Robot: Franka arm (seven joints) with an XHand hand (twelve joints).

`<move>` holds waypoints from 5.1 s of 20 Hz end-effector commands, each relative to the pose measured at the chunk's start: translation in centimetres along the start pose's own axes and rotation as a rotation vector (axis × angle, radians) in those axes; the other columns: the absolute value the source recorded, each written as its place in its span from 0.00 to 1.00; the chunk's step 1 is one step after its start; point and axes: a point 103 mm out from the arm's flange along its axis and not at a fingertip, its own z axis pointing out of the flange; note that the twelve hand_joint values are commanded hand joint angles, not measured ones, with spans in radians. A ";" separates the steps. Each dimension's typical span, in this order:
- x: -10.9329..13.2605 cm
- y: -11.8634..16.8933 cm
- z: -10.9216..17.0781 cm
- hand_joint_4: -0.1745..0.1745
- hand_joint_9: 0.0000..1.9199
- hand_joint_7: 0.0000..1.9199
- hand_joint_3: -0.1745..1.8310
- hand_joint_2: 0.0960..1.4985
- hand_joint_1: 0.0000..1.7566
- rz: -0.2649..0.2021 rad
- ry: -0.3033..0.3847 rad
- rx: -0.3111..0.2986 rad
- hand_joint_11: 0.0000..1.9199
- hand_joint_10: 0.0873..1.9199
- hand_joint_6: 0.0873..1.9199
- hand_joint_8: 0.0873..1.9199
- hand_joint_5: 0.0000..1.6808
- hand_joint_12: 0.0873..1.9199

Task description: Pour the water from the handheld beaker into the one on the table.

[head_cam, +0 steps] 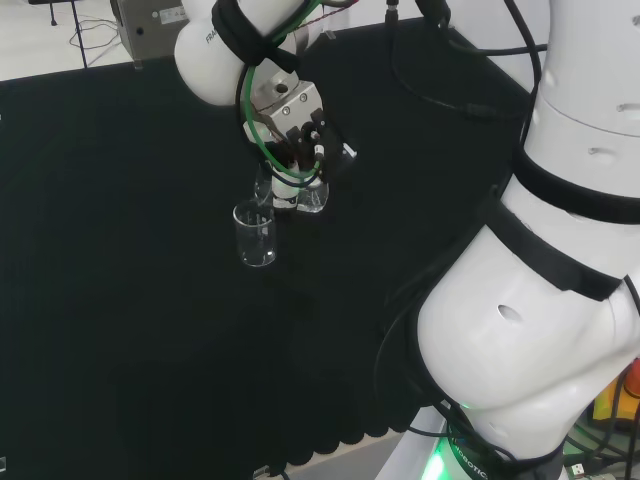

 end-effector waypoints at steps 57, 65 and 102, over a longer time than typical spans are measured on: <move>1.4 0.9 -1.4 0.54 0.85 0.79 0.50 0.36 0.66 0.084 -0.314 0.120 0.67 0.32 0.44 0.39 0.71 0.33; 1.9 1.1 -1.5 0.54 0.85 0.79 0.50 0.36 0.66 0.079 -0.340 0.142 0.66 0.32 0.44 0.40 0.71 0.33; 4.5 1.2 -3.2 0.54 0.84 0.79 0.51 0.36 0.66 0.105 -0.453 0.215 0.66 0.33 0.45 0.40 0.71 0.34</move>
